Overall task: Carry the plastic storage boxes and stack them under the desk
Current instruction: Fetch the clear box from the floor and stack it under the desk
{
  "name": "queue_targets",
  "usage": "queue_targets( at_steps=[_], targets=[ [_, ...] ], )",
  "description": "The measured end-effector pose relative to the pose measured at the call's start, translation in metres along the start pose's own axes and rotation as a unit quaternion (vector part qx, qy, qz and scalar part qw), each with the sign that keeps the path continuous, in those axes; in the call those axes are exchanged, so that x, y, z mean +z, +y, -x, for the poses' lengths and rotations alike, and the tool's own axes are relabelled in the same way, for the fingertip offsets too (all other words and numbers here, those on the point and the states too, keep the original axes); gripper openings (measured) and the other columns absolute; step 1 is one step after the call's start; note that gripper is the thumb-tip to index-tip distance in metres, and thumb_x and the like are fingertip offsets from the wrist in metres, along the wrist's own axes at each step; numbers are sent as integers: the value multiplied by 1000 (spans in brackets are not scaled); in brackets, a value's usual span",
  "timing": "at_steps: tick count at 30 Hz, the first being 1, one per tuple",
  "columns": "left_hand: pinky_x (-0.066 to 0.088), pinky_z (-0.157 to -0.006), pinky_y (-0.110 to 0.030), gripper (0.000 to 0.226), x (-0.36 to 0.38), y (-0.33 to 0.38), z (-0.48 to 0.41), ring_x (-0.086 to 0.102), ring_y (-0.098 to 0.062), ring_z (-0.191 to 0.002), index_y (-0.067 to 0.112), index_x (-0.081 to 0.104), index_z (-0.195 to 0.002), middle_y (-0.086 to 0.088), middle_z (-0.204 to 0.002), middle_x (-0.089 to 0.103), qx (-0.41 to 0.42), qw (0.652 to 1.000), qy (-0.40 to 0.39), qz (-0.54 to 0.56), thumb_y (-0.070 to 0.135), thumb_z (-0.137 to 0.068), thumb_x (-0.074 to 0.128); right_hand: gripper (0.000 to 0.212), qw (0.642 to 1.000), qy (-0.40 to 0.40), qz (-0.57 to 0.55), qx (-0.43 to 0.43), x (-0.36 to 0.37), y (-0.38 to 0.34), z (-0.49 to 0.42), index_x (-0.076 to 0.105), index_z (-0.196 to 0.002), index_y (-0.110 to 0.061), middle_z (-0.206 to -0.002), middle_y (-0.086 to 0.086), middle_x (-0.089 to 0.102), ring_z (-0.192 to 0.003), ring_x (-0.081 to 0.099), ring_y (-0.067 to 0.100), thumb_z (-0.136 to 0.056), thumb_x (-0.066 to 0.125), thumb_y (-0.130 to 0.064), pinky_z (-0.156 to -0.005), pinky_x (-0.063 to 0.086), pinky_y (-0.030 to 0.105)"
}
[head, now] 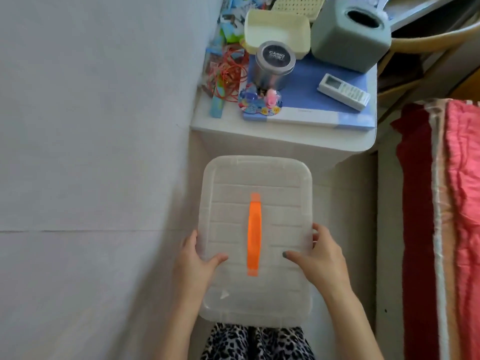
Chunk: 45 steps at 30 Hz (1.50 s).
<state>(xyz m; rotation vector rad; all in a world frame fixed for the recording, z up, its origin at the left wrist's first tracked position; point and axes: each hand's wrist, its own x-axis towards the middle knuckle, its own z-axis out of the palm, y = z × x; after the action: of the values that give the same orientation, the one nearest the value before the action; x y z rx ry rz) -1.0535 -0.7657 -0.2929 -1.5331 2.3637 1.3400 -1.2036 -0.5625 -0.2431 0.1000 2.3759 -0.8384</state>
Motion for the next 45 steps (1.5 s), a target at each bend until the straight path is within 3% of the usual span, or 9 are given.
queue_targets(
  at_steps=[3, 6, 9, 13, 17, 20, 26, 31, 45],
  targets=[
    [46, -98, -41, 95, 19, -18, -21, 55, -29, -116, 7, 50, -136, -12, -127, 57, 1, 1000, -7, -10, 36, -55, 90, 68, 1000, -11, 4, 3, 20, 12, -22, 47, -113, -33, -88, -19, 51, -78, 51, 5, -59, 87, -29, -60, 37, 20],
    [45, -99, -46, 95, 39, -37, -45, 54, -29, -118, 8, 49, -136, -13, -128, 55, -8, 1000, -15, -20, 35, -55, 90, 72, 1000, -23, 7, 12, 42, 27, -48, 49, -121, -28, -93, -15, 55, -85, 56, 10, -60, 87, -30, -65, 41, 27],
    [43, -101, -39, 100, 62, -56, -65, 53, -29, -120, 8, 45, -140, -13, -132, 53, -23, 999, -12, -25, 36, -55, 90, 76, 999, -29, 12, 17, 64, 43, -73, 48, -126, -25, -106, -6, 60, -95, 59, 16, -61, 87, -31, -71, 44, 30],
    [42, -88, -29, 95, 91, -80, -91, 57, -26, -109, 15, 48, -138, -7, -118, 57, -3, 999, -15, -45, 38, -55, 89, 72, 998, -46, 36, 12, 92, 64, -107, 46, -127, -19, -106, -2, 58, -97, 58, 21, -66, 85, -29, -73, 45, 32],
    [46, -93, -36, 90, 109, -98, -113, 57, -27, -109, 16, 50, -136, -10, -116, 58, -6, 999, -30, -41, 32, -57, 90, 67, 995, -74, 61, 14, 114, 80, -134, 44, -131, -15, -112, 2, 61, -100, 59, 23, -75, 79, -25, -77, 47, 34],
    [48, -89, -34, 86, 121, -113, -127, 58, -25, -105, 21, 51, -134, -7, -113, 58, -13, 997, -44, -60, 36, -58, 88, 61, 994, -81, 72, 16, 130, 89, -149, 45, -130, -16, -112, 2, 62, -98, 60, 21, -78, 76, -22, -75, 48, 34],
    [48, -88, -32, 83, 144, -134, -141, 57, -24, -109, 22, 48, -136, -6, -120, 55, -46, 994, -69, -65, 40, -63, 85, 63, 992, -97, 73, 37, 157, 105, -173, 41, -135, -12, -121, 7, 60, -108, 59, 27, -81, 73, -14, -88, 51, 45],
    [39, -86, -23, 83, 158, -145, -149, 55, -22, -113, 24, 47, -137, -5, -124, 54, -52, 996, -66, -39, 35, -64, 85, 64, 989, -104, 85, 56, 172, 113, -192, 36, -139, -11, -128, 9, 57, -112, 57, 29, -83, 69, -9, -91, 50, 47],
    [43, -85, -26, 80, 167, -160, -172, 55, -21, -111, 24, 47, -137, -5, -121, 54, -70, 993, -69, -67, 31, -66, 84, 49, 984, -123, 99, 77, 204, 123, -211, 41, -130, -10, -118, 9, 60, -103, 59, 29, -85, 60, -3, -78, 50, 36]
  ],
)
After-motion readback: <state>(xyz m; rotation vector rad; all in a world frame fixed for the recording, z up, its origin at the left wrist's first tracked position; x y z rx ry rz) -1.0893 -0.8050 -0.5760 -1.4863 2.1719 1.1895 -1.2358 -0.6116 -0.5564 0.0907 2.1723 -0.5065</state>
